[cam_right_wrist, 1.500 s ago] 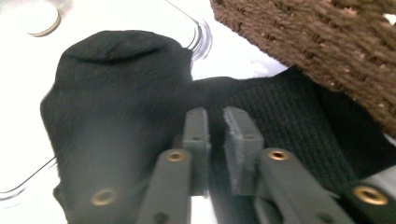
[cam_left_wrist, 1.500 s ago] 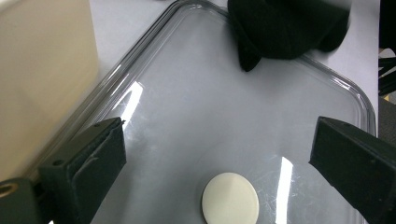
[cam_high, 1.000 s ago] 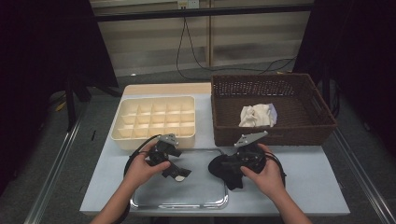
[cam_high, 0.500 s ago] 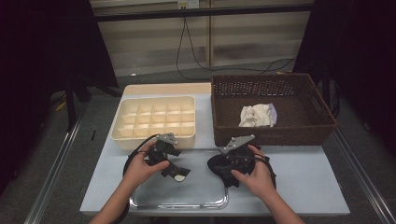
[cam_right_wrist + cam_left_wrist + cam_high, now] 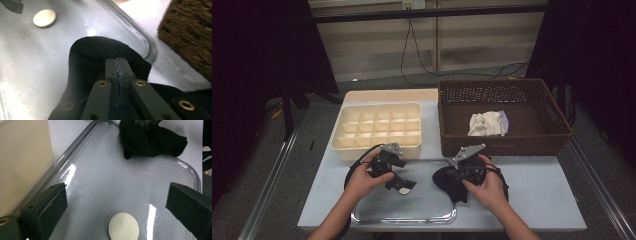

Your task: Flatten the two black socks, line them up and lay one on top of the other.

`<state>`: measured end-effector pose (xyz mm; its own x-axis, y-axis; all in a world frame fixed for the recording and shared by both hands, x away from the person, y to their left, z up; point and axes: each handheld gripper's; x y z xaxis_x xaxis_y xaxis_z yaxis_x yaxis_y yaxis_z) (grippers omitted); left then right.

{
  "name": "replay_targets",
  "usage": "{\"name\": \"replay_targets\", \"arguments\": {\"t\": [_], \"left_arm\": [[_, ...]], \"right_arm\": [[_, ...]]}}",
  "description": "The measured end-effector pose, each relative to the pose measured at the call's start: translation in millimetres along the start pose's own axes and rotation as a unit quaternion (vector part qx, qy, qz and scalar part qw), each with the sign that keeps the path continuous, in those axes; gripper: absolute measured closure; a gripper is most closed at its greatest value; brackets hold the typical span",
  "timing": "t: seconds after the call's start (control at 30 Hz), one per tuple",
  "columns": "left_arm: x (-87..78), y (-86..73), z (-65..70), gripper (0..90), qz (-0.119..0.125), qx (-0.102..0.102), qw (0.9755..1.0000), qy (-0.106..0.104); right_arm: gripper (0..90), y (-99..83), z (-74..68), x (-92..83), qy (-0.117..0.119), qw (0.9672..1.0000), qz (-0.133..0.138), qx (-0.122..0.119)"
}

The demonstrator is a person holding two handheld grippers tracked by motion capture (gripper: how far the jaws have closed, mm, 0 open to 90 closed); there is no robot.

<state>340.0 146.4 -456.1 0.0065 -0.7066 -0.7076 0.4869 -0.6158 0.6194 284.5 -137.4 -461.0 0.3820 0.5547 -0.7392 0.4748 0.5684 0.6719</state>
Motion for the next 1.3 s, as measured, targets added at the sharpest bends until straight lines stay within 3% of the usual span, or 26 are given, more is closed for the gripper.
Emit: {"name": "replay_targets", "arguments": {"t": [0.1,0.17,0.27,0.5,0.63,0.67,0.7,0.8,0.93,1.0,1.03,1.07,1.13,1.3], "left_arm": [[-1.3,0.6,0.7,3.3,-0.005,0.004,0.9999,0.010],[-0.3,0.0,0.0,3.4,0.002,0.002,1.0000,0.001],[-0.1,-0.4,0.4,3.3,0.005,0.005,1.0000,-0.002],[1.8,-0.5,0.3,2.9,0.005,0.002,0.9999,-0.009],[4.1,1.4,2.4,2.6,-0.004,0.008,1.0000,-0.004],[3.9,2.1,3.9,2.6,-0.013,0.011,0.9998,0.008],[5.9,1.9,3.4,2.6,-0.006,0.013,0.9999,-0.006],[10.7,3.2,6.1,2.3,-0.005,0.012,0.9999,-0.009],[11.6,5.1,7.0,2.7,-0.019,0.032,0.9993,0.000],[12.2,4.6,8.5,4.8,-0.013,0.031,0.9994,0.001],[9.5,6.1,8.4,5.5,-0.031,0.046,0.9983,0.016],[9.7,5.6,8.4,6.5,-0.025,0.039,0.9989,0.006],[10.0,5.2,8.2,9.0,-0.027,0.045,0.9986,0.013],[12.1,4.7,9.4,17.8,-0.022,0.048,0.9986,0.008]], "right_arm": [[89.6,1.9,-3.4,3.6,0.019,0.9998,0.008,-0.001],[89.7,3.3,-5.4,6.1,0.038,0.9992,0.016,0.000],[89.7,4.8,-8.2,8.3,0.046,0.9987,0.019,0.004],[89.8,0.2,-3.7,-2.2,0.044,0.9985,0.030,0.015],[89.8,-0.5,-1.3,-12.8,0.042,0.9981,0.040,0.021],[89.8,-0.5,-0.4,-14.5,0.040,0.9982,0.041,0.019],[89.8,-0.5,-0.2,-15.8,0.038,0.9982,0.041,0.020],[89.8,-1.2,0.7,-17.0,0.042,0.9979,0.044,0.022],[89.8,-0.8,-1.9,-10.5,0.048,0.9977,0.043,0.020],[89.8,1.7,-5.4,-5.6,0.055,0.9975,0.041,0.018],[89.8,3.4,-6.8,-4.4,0.058,0.9973,0.042,0.018],[89.8,5.3,-8.0,-4.0,0.059,0.9973,0.041,0.015],[89.8,8.2,-9.1,-4.7,0.062,0.9970,0.046,0.011],[89.6,11.4,-6.6,-16.0,0.060,0.9965,0.056,0.015]]}}
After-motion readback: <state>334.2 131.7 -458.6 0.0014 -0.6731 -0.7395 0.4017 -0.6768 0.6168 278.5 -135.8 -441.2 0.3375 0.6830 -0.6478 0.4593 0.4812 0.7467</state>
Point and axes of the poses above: each handheld gripper's, and its own axes: x roughly forward along the jaws, y roughly out of its top, z roughly to its right, and after that the axes turned 4 degrees about -x, right-handed
